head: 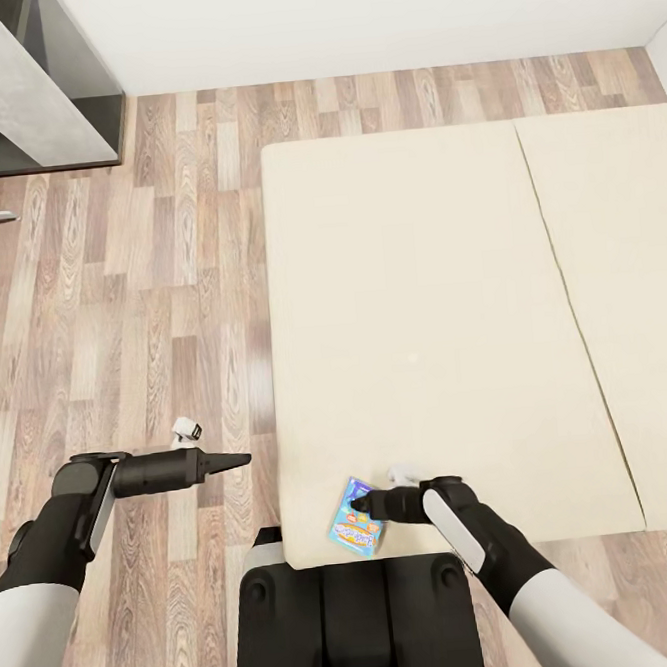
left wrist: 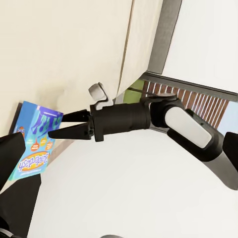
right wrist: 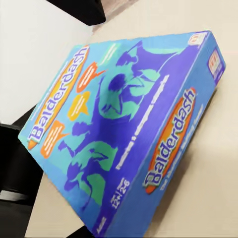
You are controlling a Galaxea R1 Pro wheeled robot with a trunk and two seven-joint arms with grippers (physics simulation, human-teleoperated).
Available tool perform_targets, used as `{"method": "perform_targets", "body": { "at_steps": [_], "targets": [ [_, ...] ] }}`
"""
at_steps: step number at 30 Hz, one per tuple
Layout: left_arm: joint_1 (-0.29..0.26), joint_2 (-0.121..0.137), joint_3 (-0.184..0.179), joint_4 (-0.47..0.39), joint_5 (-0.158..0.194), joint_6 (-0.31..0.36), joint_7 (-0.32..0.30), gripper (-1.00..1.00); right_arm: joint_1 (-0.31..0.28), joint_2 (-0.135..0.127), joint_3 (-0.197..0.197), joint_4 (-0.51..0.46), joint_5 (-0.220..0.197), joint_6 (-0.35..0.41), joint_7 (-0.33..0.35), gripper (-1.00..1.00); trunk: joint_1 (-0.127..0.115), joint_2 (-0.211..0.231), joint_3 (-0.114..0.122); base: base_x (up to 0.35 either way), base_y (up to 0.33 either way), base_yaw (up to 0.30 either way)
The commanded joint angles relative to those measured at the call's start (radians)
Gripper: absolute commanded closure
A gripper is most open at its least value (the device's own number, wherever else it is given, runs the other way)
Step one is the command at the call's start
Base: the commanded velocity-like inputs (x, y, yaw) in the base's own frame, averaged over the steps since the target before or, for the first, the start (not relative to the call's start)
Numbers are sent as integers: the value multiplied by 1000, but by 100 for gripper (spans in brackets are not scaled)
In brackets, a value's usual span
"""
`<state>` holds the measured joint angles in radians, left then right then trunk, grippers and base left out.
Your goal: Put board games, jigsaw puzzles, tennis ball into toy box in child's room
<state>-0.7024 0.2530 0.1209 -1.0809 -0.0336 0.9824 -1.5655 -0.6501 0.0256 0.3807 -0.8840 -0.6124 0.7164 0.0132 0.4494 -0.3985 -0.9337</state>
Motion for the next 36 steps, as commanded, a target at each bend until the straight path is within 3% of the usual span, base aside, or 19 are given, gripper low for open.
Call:
{"method": "perform_targets", "body": {
  "at_steps": [1,16,19,23,36],
  "targets": [
    [0,0,0,-1,-4,11,-5,-100,0,6,1,-1,3,-3,1,-100,1,-2,-1,0,0,0],
    [0,0,2,-1,-4,11,-5,-100,0,29,-1,4,8,-17,1,-100,1,-2,-1,0,0,0],
    [0,0,2,-1,-4,10,-5,-100,0,46,-2,17,10,-18,1,-100,1,-2,-1,0,0,0],
    [0,0,2,-1,-4,10,-5,-100,0,55,-3,72,2,-68,5,-100,1,-2,-1,0,0,0],
    [0,-1,0,-1,-5,11,-5,-100,1,56,-5,86,0,-107,51,-100,1,-2,-1,0,0,0]
  ]
}}
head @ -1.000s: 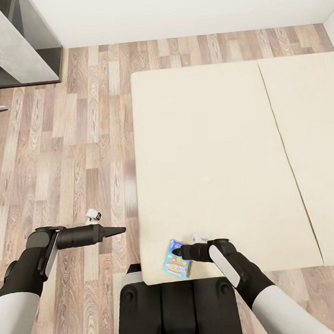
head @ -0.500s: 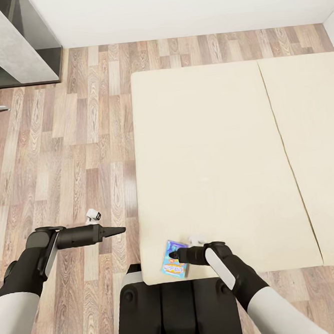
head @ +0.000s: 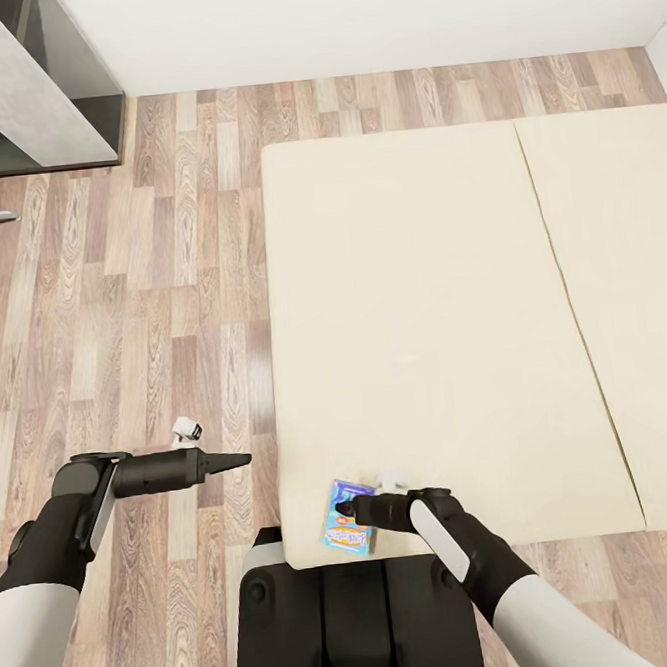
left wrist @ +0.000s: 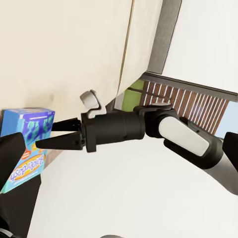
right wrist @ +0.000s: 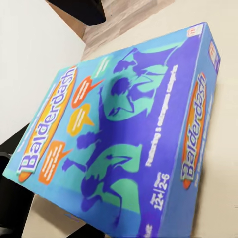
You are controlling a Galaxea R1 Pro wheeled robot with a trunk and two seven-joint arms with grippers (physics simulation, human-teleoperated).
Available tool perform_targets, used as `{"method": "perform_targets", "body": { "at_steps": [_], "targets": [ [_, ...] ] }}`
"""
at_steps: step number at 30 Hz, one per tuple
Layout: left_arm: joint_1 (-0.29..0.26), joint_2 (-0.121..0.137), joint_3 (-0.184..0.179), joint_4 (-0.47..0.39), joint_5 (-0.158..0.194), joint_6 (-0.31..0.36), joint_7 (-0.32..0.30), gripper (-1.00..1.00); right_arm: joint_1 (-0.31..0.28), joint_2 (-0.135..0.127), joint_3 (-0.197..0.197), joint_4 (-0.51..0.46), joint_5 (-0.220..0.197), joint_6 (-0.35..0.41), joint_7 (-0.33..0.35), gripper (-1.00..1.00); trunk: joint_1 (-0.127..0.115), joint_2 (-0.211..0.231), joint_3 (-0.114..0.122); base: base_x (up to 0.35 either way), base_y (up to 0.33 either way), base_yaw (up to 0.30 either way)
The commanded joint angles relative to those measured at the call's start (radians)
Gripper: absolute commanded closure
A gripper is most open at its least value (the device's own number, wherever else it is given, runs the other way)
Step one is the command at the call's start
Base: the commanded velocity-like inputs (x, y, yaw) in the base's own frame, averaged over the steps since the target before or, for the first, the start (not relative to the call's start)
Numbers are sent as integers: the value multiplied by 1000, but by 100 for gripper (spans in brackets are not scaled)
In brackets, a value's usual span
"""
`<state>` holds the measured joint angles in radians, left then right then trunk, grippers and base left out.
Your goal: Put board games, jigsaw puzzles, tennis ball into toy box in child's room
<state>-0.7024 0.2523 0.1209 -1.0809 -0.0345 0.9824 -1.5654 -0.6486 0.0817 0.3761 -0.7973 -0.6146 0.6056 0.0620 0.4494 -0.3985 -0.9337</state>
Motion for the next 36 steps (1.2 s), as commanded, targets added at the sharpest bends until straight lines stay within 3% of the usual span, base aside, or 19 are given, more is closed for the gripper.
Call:
{"method": "perform_targets", "body": {
  "at_steps": [1,14,21,27,36],
  "targets": [
    [0,0,0,-1,-4,11,-5,-100,0,0,0,0,3,-5,4,-100,1,-2,-1,0,0,0],
    [0,-1,0,-1,-4,11,-5,-100,0,7,1,0,1,-54,7,-100,1,-2,-1,0,0,0],
    [0,-2,-3,-1,-4,11,-5,-100,-3,7,0,0,-3,-44,18,-100,1,-2,-1,0,0,0],
    [0,-2,-1,-1,-4,11,-5,-100,-3,7,0,0,-3,-42,69,-100,1,-2,-1,0,0,0],
    [0,-2,-1,-1,-4,10,-5,-100,-2,7,2,-1,9,-47,70,-100,1,-2,-1,0,0,0]
  ]
}}
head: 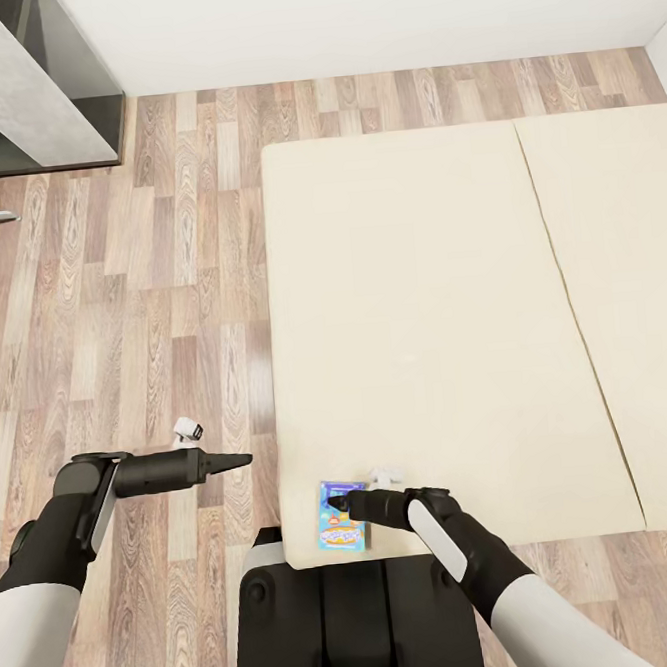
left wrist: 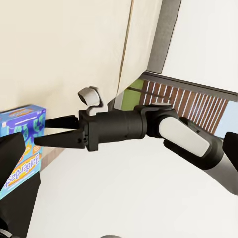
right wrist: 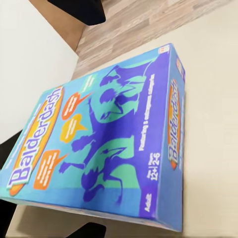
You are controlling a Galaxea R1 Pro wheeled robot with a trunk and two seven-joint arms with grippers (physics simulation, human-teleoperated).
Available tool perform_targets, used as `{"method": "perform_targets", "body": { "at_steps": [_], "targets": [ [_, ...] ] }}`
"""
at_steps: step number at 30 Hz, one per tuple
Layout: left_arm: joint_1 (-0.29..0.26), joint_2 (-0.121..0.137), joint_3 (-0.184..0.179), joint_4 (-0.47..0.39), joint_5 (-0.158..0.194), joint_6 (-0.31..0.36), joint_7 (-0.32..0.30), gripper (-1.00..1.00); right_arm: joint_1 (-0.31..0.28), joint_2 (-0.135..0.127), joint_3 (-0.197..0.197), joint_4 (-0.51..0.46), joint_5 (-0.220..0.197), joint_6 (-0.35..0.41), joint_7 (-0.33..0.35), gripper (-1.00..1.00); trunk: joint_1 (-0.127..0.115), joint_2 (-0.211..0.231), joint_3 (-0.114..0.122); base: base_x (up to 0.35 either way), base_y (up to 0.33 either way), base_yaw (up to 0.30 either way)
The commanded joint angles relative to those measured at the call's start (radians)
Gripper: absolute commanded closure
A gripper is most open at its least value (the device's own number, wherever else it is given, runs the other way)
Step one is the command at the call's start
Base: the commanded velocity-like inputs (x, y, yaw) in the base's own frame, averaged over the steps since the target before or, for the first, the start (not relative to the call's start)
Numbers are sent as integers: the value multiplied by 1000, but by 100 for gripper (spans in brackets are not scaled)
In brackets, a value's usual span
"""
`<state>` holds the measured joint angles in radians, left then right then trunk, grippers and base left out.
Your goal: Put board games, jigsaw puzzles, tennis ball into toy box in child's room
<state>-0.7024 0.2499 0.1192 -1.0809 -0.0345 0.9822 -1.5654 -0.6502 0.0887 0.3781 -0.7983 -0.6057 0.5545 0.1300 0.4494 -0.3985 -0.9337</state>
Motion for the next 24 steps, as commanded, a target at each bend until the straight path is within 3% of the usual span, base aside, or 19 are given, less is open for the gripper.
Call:
{"method": "perform_targets", "body": {
  "at_steps": [1,24],
  "targets": [
    [0,0,0,-1,-4,10,-5,-100,0,0,-1,-1,-2,2,3,-100,1,-2,-1,0,0,0],
    [0,0,0,-1,-4,10,-5,-100,0,0,-1,-1,-5,-4,1,-100,1,-2,-1,0,0,0]
  ]
}}
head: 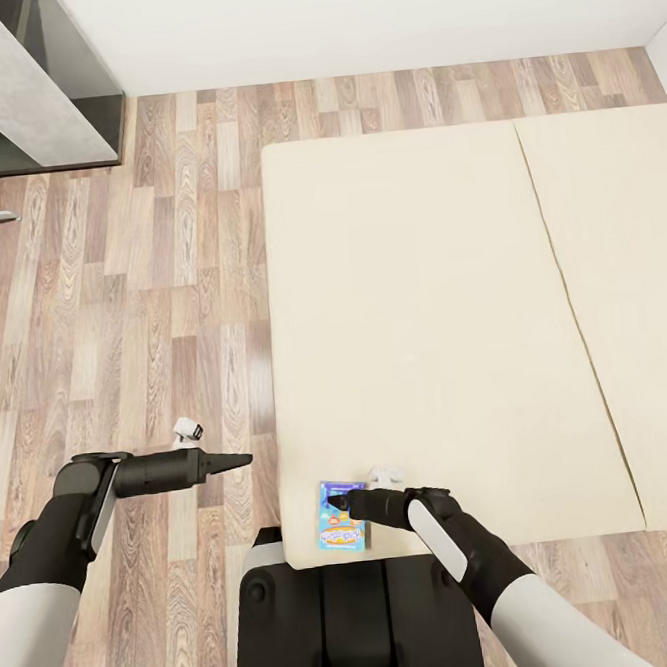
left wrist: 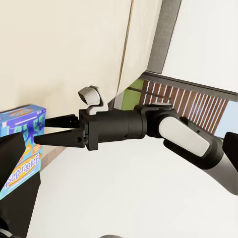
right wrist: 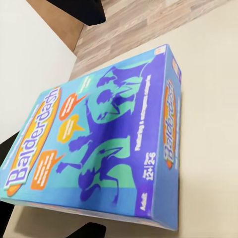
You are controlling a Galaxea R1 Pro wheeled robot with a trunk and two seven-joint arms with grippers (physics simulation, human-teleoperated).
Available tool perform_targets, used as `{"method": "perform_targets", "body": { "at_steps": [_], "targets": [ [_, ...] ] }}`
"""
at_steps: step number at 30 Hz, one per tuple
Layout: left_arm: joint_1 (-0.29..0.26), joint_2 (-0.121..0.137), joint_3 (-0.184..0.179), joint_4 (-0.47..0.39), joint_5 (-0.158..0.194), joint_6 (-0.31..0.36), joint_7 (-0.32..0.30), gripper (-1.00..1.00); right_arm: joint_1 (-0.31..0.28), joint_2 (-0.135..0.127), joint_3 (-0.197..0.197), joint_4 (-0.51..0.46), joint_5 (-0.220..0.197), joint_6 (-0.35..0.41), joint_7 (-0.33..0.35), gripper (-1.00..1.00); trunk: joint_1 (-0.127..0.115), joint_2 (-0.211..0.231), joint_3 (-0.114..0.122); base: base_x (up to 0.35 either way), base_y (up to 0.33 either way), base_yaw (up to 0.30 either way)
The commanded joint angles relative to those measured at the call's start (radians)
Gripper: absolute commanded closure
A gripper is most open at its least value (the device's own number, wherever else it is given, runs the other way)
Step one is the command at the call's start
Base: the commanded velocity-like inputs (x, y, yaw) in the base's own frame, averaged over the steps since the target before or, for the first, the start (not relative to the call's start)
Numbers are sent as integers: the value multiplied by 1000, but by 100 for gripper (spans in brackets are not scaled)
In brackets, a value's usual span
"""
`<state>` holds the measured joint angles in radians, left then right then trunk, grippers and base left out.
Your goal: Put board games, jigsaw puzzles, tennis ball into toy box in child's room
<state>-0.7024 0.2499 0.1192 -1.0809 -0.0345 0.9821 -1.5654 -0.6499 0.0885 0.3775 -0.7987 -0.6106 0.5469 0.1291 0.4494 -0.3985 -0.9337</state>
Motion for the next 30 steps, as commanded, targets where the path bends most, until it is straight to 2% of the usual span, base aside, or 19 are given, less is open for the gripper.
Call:
{"method": "perform_targets", "body": {
  "at_steps": [1,30],
  "targets": [
    [0,0,0,-1,-4,10,-5,-100,0,0,0,-1,1,4,1,-100,1,-2,-1,0,0,0],
    [0,3,2,-1,-4,12,-5,-100,1,0,0,-1,4,4,4,-100,1,-2,-1,0,44,0]
  ]
}}
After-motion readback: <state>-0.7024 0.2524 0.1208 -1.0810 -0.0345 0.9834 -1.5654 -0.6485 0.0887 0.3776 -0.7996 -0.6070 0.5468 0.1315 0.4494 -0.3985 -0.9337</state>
